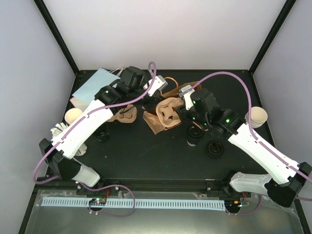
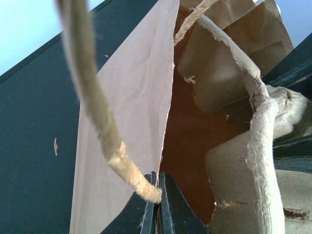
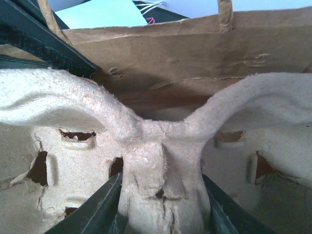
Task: Pack the takeout coffee
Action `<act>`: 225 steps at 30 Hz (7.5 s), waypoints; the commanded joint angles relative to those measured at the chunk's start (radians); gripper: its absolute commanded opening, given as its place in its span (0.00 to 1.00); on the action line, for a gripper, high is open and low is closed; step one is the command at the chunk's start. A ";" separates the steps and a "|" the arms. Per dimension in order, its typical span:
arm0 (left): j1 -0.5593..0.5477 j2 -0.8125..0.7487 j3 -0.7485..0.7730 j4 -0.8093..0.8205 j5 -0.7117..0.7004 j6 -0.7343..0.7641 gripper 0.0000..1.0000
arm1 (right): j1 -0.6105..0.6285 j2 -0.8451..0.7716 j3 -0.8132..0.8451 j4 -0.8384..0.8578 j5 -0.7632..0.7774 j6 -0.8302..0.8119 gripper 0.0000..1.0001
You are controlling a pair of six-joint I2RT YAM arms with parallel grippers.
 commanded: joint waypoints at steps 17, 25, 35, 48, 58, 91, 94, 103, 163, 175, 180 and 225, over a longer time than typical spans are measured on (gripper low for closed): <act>-0.011 0.017 0.005 -0.048 -0.006 0.002 0.02 | -0.053 -0.036 0.029 0.000 0.027 0.133 0.38; -0.011 0.027 0.010 -0.059 -0.007 0.001 0.01 | -0.073 -0.057 0.028 0.007 -0.031 0.122 0.38; -0.012 0.014 0.025 -0.028 0.005 -0.031 0.02 | -0.062 0.006 -0.039 -0.001 0.023 0.016 0.36; -0.011 0.025 0.059 -0.003 0.033 -0.123 0.02 | 0.031 0.069 -0.080 0.055 0.165 -0.047 0.37; -0.011 0.028 0.039 -0.013 0.054 -0.101 0.01 | 0.032 0.016 -0.097 0.121 0.153 0.048 0.36; -0.021 0.015 0.026 0.042 0.145 -0.183 0.02 | 0.068 0.090 -0.277 0.370 0.159 -0.023 0.39; -0.030 0.015 0.022 0.046 0.148 -0.178 0.02 | 0.069 0.104 -0.268 0.366 0.162 -0.036 0.39; -0.048 0.003 0.015 0.051 0.095 -0.148 0.02 | 0.069 0.141 -0.235 0.315 0.176 -0.040 0.39; -0.135 -0.037 0.040 0.021 -0.217 0.042 0.02 | 0.071 0.154 -0.245 0.188 0.073 -0.058 0.36; -0.226 -0.065 0.017 0.106 -0.394 0.195 0.02 | 0.070 0.158 -0.251 0.232 0.095 -0.057 0.35; -0.246 -0.096 -0.010 0.157 -0.347 0.172 0.02 | 0.069 0.193 -0.246 0.279 0.101 -0.057 0.34; -0.226 -0.132 -0.013 0.148 -0.331 -0.054 0.02 | 0.030 0.277 -0.349 0.615 0.125 -0.001 0.29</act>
